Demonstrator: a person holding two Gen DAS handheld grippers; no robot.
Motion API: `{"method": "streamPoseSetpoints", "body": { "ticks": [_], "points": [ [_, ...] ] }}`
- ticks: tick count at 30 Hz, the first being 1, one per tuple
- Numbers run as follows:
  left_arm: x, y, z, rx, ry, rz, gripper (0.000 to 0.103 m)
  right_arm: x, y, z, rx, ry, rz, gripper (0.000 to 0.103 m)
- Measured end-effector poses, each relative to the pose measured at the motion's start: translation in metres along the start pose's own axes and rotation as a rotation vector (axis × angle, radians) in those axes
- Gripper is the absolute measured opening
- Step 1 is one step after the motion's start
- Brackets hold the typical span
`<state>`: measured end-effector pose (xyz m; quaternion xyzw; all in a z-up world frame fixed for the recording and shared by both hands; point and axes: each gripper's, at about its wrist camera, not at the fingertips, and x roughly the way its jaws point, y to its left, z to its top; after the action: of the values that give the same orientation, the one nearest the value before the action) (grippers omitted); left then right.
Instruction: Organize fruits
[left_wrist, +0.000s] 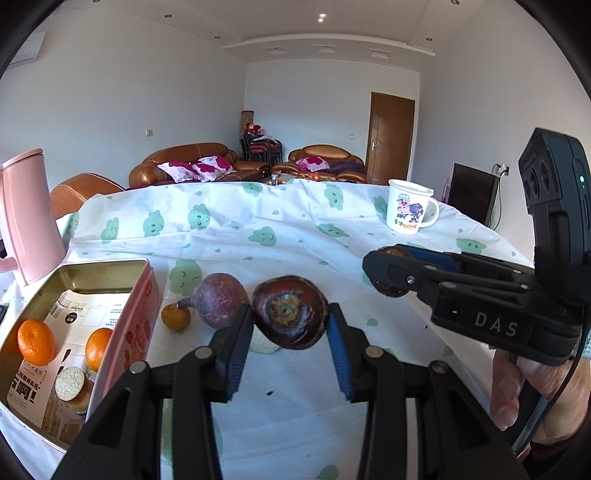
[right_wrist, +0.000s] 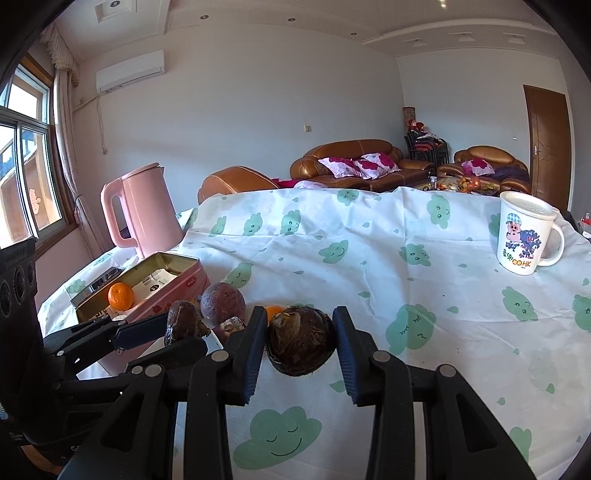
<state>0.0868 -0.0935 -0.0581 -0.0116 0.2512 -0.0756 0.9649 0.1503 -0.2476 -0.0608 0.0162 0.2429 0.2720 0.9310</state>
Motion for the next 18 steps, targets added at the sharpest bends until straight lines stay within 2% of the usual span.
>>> {"method": "streamPoseSetpoints", "body": {
  "ticks": [18],
  "points": [
    [-0.017,-0.009,-0.002,0.045,-0.081,0.042,0.042,-0.020,0.015,-0.003,-0.072,-0.109,-0.034,0.039]
  ]
}}
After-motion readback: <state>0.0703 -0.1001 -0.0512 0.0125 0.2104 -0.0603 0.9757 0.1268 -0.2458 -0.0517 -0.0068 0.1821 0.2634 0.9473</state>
